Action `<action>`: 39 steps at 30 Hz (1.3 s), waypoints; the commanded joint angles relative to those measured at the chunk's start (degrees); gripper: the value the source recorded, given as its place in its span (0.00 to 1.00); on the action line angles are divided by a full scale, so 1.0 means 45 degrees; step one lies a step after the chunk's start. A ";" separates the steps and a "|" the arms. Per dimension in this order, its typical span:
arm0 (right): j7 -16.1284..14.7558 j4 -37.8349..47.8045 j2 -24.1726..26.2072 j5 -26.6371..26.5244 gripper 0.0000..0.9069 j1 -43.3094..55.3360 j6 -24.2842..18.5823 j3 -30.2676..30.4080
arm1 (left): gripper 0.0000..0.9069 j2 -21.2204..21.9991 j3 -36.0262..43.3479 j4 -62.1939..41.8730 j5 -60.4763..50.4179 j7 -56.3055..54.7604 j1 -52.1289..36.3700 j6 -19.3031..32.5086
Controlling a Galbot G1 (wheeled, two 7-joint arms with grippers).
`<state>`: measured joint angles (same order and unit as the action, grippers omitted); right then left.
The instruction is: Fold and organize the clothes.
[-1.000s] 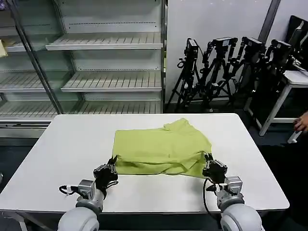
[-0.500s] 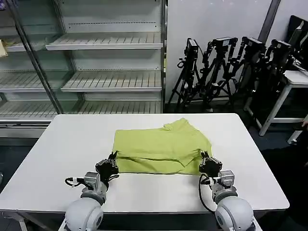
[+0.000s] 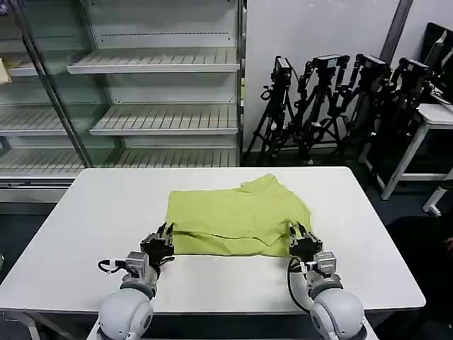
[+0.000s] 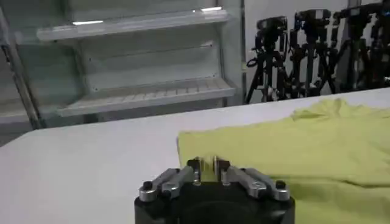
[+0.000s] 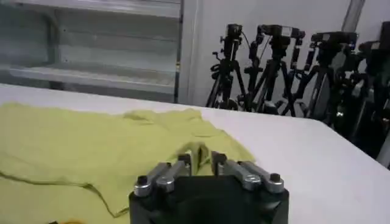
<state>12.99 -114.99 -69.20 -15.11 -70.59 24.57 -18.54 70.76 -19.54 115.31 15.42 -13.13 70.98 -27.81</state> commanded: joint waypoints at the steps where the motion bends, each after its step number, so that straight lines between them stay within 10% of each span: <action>1: -0.0061 -0.0699 0.0016 0.0218 1.00 -0.0762 -0.0262 -0.0556 | 1.00 0.0113 -0.0536 0.1155 0.0077 -0.0006 0.1404 -0.0013; 14: 0.0219 -0.0796 0.0119 -0.0896 1.00 -0.1999 0.0933 -0.1864 | 1.00 -0.0021 -0.0712 0.0411 0.1266 -0.0024 0.1645 -0.0381; 19: 0.0380 -0.0788 0.0051 -0.1324 1.00 -0.2084 0.1553 -0.1899 | 0.27 -0.0058 -0.0499 0.0435 0.1506 -0.0039 0.1476 -0.0399; 22: 0.0459 -0.0758 0.0068 -0.1675 1.00 -0.2078 0.1734 -0.1871 | 0.09 -0.0096 -0.0315 0.0428 0.1522 -0.0036 0.1444 -0.0364; 25: 0.0492 -0.0797 0.0083 -0.2142 0.10 -0.1996 0.1824 -0.1775 | 0.06 -0.0107 -0.0208 0.0342 0.1539 -0.0020 0.1389 -0.0391; 26: 0.0504 -0.0801 0.0077 -0.2193 0.02 -0.1959 0.1844 -0.1736 | 0.04 -0.0102 -0.0195 0.0299 0.1587 -0.0019 0.1342 -0.0432; 39: 0.0517 -0.1246 0.0147 -0.2188 0.00 -0.2093 0.1775 -0.1624 | 0.04 -0.0240 -0.0325 0.0561 0.2167 -0.0001 0.1484 -0.0701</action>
<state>15.21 -119.93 -68.52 -23.82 -79.67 31.86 -25.66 69.75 -20.81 117.03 23.85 -13.17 77.20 -30.68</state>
